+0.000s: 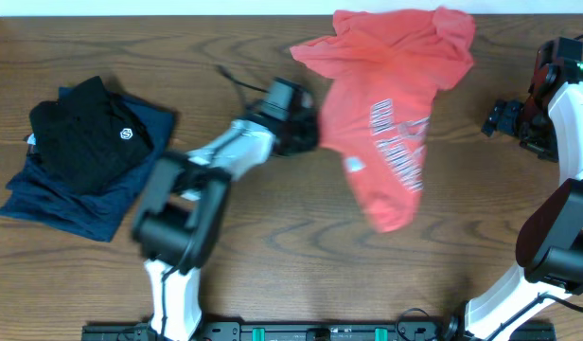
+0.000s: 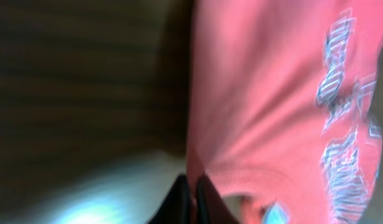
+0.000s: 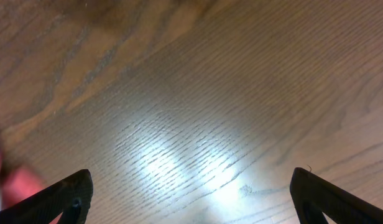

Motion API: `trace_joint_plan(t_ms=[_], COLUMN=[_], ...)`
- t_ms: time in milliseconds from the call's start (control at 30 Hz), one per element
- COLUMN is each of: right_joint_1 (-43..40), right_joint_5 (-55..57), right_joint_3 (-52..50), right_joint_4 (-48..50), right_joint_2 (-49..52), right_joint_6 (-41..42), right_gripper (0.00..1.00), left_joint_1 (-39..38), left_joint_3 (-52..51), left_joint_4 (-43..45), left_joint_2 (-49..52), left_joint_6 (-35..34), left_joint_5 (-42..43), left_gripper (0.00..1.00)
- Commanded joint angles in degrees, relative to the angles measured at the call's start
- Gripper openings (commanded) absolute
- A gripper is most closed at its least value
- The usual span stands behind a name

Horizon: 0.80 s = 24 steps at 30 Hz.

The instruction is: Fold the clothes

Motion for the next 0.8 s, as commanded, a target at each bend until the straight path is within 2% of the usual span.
trace_joint_plan(t_ms=[0,233,767], right_joint_1=[-0.4,-0.3,1.4], right_joint_5=[0.8,0.6,-6.0], right_joint_3=[0.5,0.4,0.3], right_joint_4=[-0.1,-0.1,0.6], right_joint_2=[-0.2,-0.2,-0.1], right_joint_6=[-0.3,-0.3,-6.4], right_gripper=[0.99,0.99,0.99], left_joint_1=[7.0,15.4,15.1], left_joint_3=[0.4,0.4,0.4], left_joint_4=[-5.6,-12.0,-18.8], left_joint_2=[-10.0,-20.0,-22.6], left_joint_6=[7.6,8.9,11.7], left_joint_5=[-8.3,-8.4,-5.6], left_gripper=[0.06,0.06,0.06])
